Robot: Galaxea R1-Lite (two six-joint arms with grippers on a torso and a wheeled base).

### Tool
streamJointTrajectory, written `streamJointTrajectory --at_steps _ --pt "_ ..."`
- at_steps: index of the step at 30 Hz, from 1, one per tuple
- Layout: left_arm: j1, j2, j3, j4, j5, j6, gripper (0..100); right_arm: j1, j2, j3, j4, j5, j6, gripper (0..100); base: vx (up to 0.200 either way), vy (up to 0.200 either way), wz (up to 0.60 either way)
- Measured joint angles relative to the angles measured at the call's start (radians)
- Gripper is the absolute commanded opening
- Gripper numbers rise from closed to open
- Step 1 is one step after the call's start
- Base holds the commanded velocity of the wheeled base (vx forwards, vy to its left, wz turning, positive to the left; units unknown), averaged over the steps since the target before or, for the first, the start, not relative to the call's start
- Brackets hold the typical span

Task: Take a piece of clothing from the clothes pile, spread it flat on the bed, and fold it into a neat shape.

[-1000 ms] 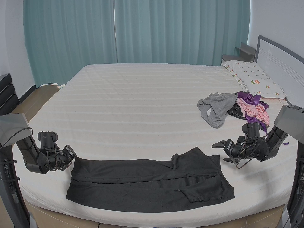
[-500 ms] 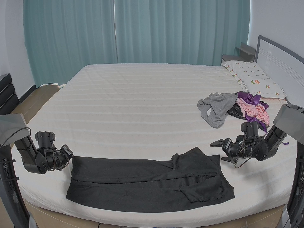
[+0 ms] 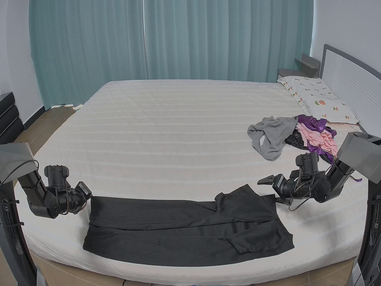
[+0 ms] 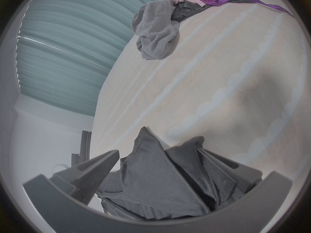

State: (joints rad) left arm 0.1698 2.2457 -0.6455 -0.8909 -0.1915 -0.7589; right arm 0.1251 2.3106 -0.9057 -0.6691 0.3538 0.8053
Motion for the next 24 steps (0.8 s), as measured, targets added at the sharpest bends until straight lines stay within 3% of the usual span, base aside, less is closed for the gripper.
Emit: streamJointTrajectory --at_steps 15,24 --pt "0.003 0.003 -0.003 0.000 0.001 0.001 0 0.004 0.029 0.013 -0.057 -0.060 -0.006 0 0.000 0.000 0.00" --pt "0.019 0.006 -0.010 0.000 0.001 0.000 0 -0.041 0.016 0.038 -0.060 -0.070 -0.006 0 0.000 0.000 0.00"
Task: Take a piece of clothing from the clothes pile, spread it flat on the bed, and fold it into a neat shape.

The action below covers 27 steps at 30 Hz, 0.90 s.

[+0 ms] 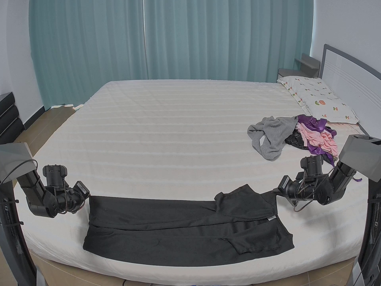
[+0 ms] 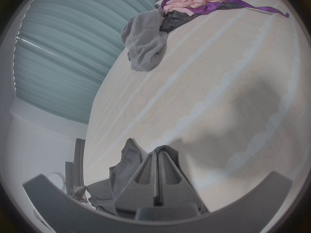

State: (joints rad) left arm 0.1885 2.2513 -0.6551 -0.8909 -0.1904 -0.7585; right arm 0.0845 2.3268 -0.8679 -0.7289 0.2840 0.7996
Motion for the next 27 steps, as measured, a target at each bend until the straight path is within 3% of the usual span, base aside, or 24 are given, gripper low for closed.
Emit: streamJointTrajectory --at_steps 21,22,27 --pt "0.019 0.015 -0.023 -0.002 -0.007 -0.003 0 -0.039 -0.011 0.030 -0.023 0.003 0.000 0 0.000 0.000 0.00" --pt "0.017 0.015 -0.021 -0.002 -0.009 -0.003 100 -0.038 -0.011 0.030 -0.023 0.003 0.000 0 0.000 0.000 0.00" --pt "0.001 0.014 -0.014 -0.001 -0.016 -0.001 100 -0.034 -0.010 0.030 -0.023 0.003 0.000 0 0.000 0.000 0.00"
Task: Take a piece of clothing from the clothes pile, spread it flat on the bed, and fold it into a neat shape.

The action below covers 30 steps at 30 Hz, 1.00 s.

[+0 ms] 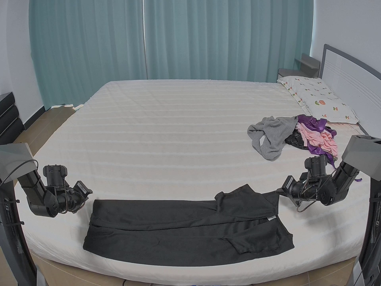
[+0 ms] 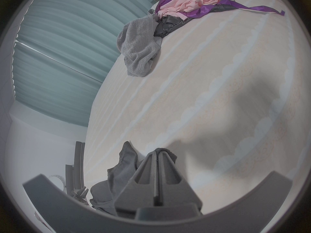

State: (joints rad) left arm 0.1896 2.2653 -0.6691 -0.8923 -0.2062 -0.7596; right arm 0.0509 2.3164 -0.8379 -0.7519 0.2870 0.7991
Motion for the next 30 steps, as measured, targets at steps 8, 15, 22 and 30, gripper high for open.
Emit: streamJointTrajectory --at_steps 8,15,22,30 --pt "-0.034 0.000 0.006 0.007 -0.072 0.051 100 0.003 0.003 -0.001 0.000 0.001 0.001 0 0.000 0.000 0.00" --pt "-0.067 0.010 0.034 -0.001 -0.079 0.155 0 0.004 0.005 -0.002 0.000 0.001 0.000 0 0.000 0.000 0.00" --pt "-0.074 0.026 0.040 -0.031 -0.066 0.156 0 0.006 0.005 -0.001 0.000 0.001 0.001 0 0.000 0.000 0.00" --pt "-0.054 0.045 0.025 -0.053 0.006 0.150 0 0.006 0.005 -0.001 0.000 0.001 0.001 0 0.000 0.000 0.00"
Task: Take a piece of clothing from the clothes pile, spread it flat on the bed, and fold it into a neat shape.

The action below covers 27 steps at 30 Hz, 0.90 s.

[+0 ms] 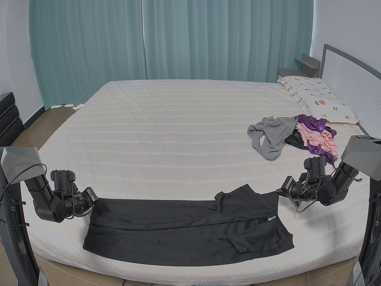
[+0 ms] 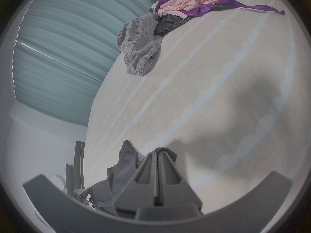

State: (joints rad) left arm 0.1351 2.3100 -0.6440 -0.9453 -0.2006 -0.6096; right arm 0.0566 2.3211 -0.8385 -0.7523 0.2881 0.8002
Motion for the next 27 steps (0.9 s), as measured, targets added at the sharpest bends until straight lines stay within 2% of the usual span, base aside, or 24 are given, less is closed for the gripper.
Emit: streamJointTrajectory --at_steps 6,11,18,19,20,21,27 --pt "0.015 0.025 -0.005 -0.094 0.016 -0.005 0 0.000 0.000 0.001 0.000 -0.001 -0.001 0 0.000 0.000 0.00" --pt "0.020 0.036 -0.009 -0.100 0.016 -0.054 0 0.000 0.000 0.003 0.001 -0.001 -0.002 0 0.000 0.000 0.00" --pt "0.021 0.042 -0.011 -0.099 0.014 -0.064 0 0.000 0.000 0.003 0.001 -0.002 -0.003 0 0.000 0.000 0.00" --pt "0.021 0.042 -0.011 -0.099 0.013 -0.064 100 0.000 0.000 0.003 0.001 -0.003 -0.004 0 0.000 0.000 0.00" --pt "0.021 0.042 -0.011 -0.099 0.013 -0.064 100 0.000 0.000 0.003 0.001 -0.003 -0.005 0 0.000 0.000 0.00" --pt "0.021 0.042 -0.011 -0.099 0.012 -0.064 100 0.001 0.000 0.003 0.001 -0.003 -0.007 100 0.000 0.000 0.00" --pt "0.021 0.042 -0.009 -0.100 0.011 -0.064 100 0.008 -0.004 0.013 0.001 0.002 -0.009 100 0.000 0.000 0.00"
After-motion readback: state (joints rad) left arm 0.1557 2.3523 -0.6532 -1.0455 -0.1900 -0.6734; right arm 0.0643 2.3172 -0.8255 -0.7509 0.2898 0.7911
